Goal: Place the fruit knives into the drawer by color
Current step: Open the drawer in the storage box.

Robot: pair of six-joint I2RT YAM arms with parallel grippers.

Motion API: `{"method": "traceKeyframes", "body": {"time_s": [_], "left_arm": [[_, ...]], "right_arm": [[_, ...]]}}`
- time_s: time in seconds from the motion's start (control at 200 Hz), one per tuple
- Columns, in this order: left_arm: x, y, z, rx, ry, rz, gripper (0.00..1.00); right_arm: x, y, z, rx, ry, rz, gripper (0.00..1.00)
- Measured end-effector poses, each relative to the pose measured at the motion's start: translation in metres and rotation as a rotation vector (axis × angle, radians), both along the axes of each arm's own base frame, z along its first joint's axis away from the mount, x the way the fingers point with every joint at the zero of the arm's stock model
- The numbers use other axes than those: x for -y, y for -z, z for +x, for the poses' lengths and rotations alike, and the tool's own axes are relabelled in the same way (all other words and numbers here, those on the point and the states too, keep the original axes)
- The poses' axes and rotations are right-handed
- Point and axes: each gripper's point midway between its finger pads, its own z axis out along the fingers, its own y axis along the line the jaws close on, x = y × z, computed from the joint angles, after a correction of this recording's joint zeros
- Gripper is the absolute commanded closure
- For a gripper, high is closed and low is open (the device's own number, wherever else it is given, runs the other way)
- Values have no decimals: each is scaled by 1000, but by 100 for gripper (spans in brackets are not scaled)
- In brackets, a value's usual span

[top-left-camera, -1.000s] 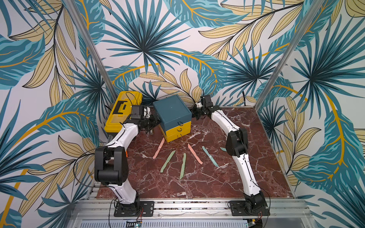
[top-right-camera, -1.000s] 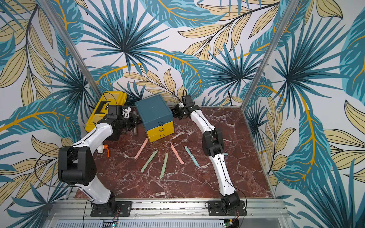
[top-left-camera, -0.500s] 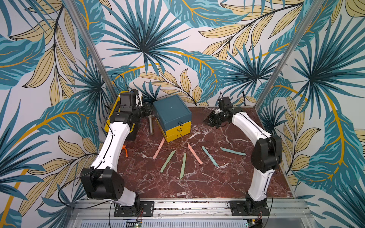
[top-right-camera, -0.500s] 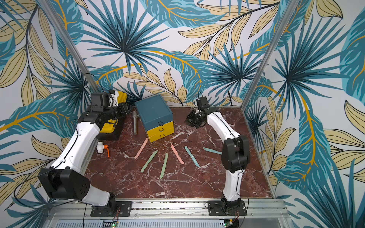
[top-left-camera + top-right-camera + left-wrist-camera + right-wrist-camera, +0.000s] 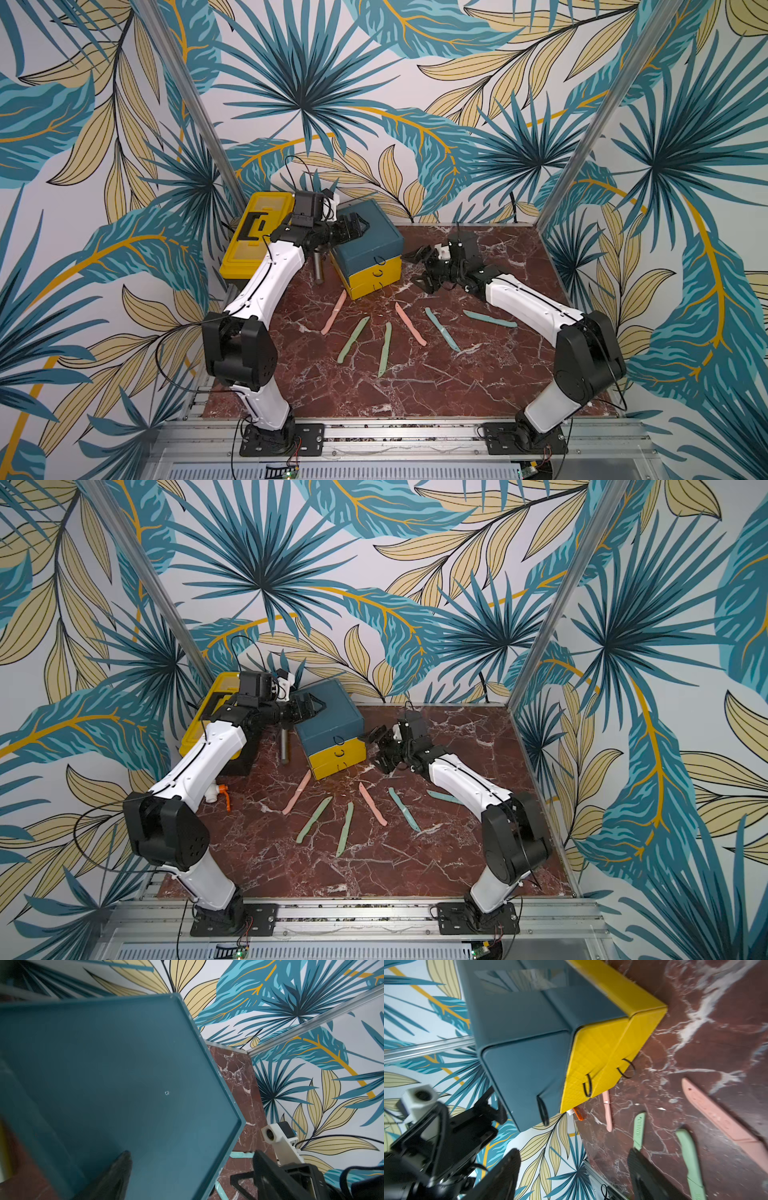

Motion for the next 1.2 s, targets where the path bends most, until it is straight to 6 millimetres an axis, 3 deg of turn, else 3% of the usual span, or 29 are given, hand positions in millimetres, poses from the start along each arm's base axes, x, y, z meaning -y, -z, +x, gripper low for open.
{"method": "traceKeyframes", "body": {"time_s": [0.145,0.24,0.461,0.756,0.932,1.037,1.202], "left_arm": [[5,1,-1,-12,9,-15,78],[6,3,-4,-19,19,-8,100],[6,8,-8,-36,31,8,100],[7,21,-12,-59,46,21,100],[8,26,-13,-63,55,24,100],[9,27,-13,-60,63,20,100],[10,26,-14,-55,73,20,100]], "right_arm": [[-20,-2,7,9,6,45,32],[-34,4,10,-1,10,61,37],[-65,11,10,11,5,92,44],[-68,8,29,71,66,115,53],[-73,13,38,76,75,119,69],[-74,12,40,81,76,122,86],[-76,6,41,98,72,126,96]]}}
